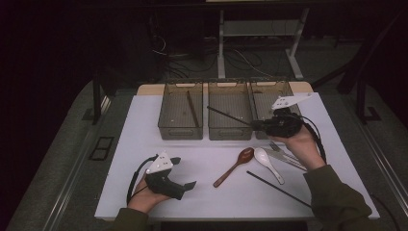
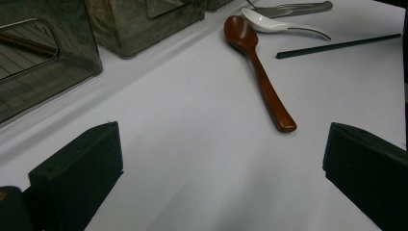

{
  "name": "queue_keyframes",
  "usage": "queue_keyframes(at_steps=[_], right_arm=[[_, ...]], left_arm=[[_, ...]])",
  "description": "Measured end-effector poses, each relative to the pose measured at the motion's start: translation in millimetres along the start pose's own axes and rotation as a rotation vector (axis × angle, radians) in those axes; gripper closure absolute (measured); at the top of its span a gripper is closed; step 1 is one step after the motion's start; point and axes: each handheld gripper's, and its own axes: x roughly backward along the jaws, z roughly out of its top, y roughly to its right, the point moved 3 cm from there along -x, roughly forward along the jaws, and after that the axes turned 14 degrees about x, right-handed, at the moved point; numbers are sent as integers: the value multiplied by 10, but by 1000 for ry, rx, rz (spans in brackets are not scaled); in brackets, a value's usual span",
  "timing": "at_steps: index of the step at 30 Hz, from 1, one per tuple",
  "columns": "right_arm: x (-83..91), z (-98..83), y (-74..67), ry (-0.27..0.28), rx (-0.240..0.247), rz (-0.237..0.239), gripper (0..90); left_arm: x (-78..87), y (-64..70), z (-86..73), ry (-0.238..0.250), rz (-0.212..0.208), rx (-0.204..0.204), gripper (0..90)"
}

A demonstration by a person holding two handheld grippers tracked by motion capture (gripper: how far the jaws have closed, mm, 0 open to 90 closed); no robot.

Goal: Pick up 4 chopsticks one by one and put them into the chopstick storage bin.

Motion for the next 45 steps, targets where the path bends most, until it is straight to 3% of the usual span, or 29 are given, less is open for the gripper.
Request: queue_keyframes(at_steps=[27,45], right_arm=[[-701,537,119,-40,-26,-36,857],[-1309,812,159,-91,-55,-78,857]], left_arm=[[-8,6,-1,-2,-6,-1,0],[-9,8,4,0,-13,-7,0]])
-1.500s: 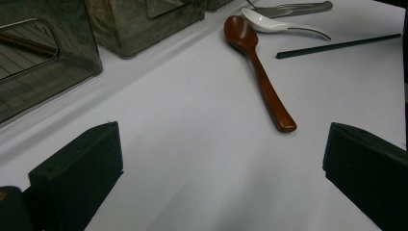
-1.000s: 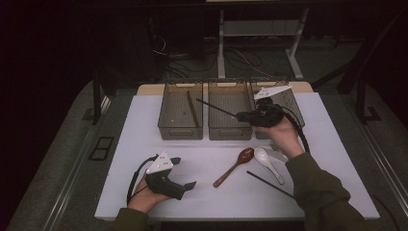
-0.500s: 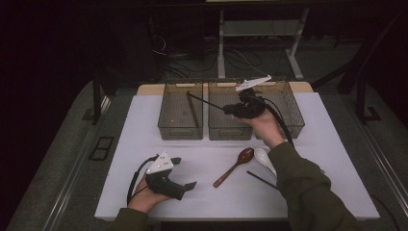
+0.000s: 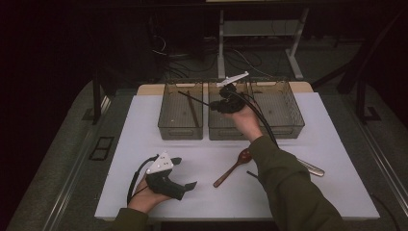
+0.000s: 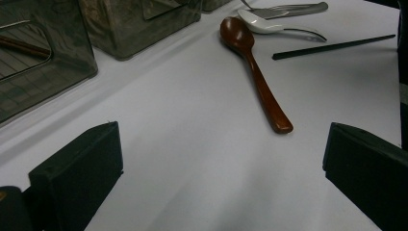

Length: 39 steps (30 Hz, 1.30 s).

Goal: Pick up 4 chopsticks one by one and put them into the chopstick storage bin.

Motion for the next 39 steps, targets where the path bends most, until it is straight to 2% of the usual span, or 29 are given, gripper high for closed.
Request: queue_keyframes(at_steps=[13,21,29,30,33,35,39], right_arm=[[-407,113,-47,-56,-24,-25,857],[-650,167,-143,-104,-11,-32,856],[-792,194,-220,-134,-5,-36,849],[-797,197,-225,-125,-5,-37,838],[-782,215,-232,-96,-25,-25,724],[-756,223,-219,-88,-26,-38,654],[-693,231,-186,-72,-44,-24,576]], left_arm=[[1,-4,6,5,-6,0,0],[-1,2,8,7,-12,3,0],[-9,9,10,6,-16,4,0],[-8,8,10,5,-16,3,0],[-6,4,12,5,-16,-1,0],[-10,7,9,5,-15,2,0],[-12,8,8,4,-15,3,0]])
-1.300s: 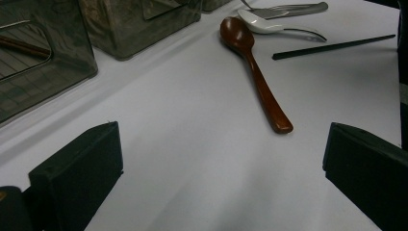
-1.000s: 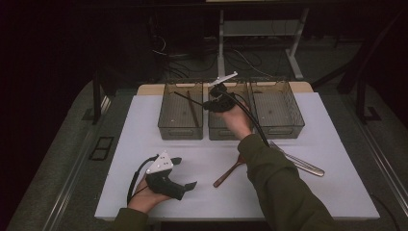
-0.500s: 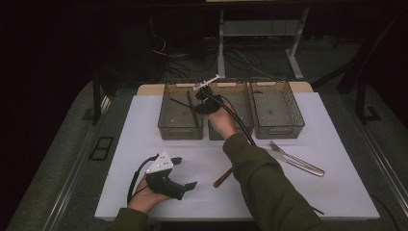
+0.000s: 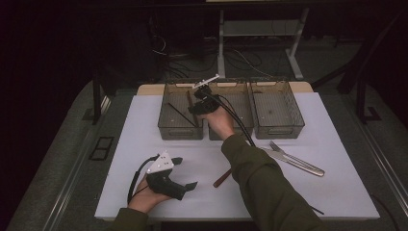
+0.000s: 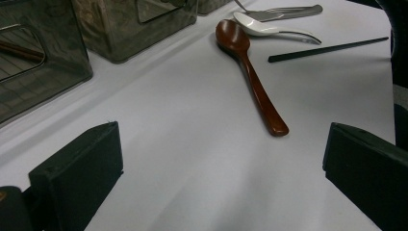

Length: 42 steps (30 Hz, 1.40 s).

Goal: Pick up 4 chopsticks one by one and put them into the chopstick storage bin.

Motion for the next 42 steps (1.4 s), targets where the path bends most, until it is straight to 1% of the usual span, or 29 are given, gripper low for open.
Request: queue_keyframes(at_steps=[2,7,9,11,15,17,21,26,28,30,32,35,38,39,41,42], right_arm=[[29,-1,12,11,-4,14,550],[112,-14,24,26,9,27,527],[154,-28,27,40,7,40,513],[191,-49,32,33,10,45,497],[297,-87,33,55,27,59,487],[357,-114,32,55,32,66,478],[486,-184,40,61,49,81,470],[656,-290,63,71,62,83,468],[716,-329,76,82,58,91,464],[767,-365,85,82,58,93,437],[816,-397,99,81,59,98,419],[893,-445,105,84,64,100,417],[970,-502,108,88,69,113,413],[997,-525,106,80,67,114,401],[1055,-584,104,86,83,97,395],[1082,-610,104,78,83,98,389]], left_arm=[[0,0,0,0,0,0,0],[2,0,-1,-1,1,-2,0],[1,-4,-3,-4,1,-1,0],[0,-1,-7,-8,1,1,0],[-1,0,-6,-3,3,-1,0],[-4,-2,-8,-6,5,-1,0],[-6,1,-9,-7,6,-2,0],[-6,-4,-11,-13,9,-7,0],[-7,0,-12,-13,10,-3,0],[-9,-2,-11,-10,11,-5,0],[-8,2,-15,-11,10,3,0],[-9,-2,-16,-10,10,3,0],[-8,-2,-17,-8,12,3,0],[-7,-3,-17,-10,11,3,0],[-7,-4,-18,-11,12,3,0],[-6,-7,-18,-14,14,1,0]])
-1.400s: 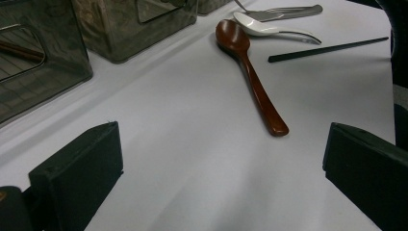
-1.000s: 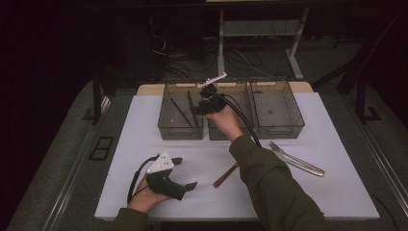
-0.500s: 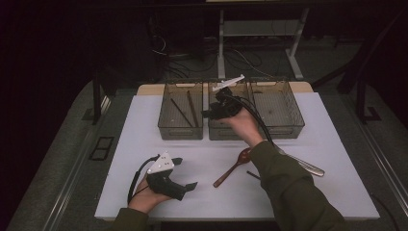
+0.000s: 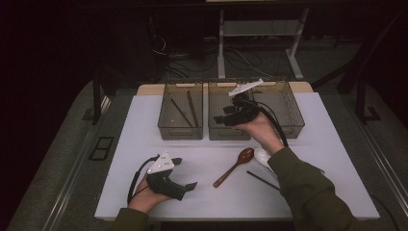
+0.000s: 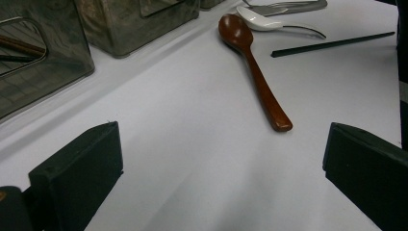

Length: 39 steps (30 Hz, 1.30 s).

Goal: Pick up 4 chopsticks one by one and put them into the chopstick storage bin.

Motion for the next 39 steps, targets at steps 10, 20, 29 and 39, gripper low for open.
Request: queue_keyframes(at_steps=[10,20,29,39], right_arm=[[258,-304,-42,-34,35,20,365],[569,-560,-144,-10,42,12,329],[800,-813,-232,-24,58,-5,285],[972,-1172,-314,-86,53,-1,321]], left_arm=[[-6,-5,-4,0,2,1,0],[-5,-13,-5,-2,4,-2,0],[-11,-11,-11,-2,6,4,0],[-7,-14,-9,-2,8,-3,0]])
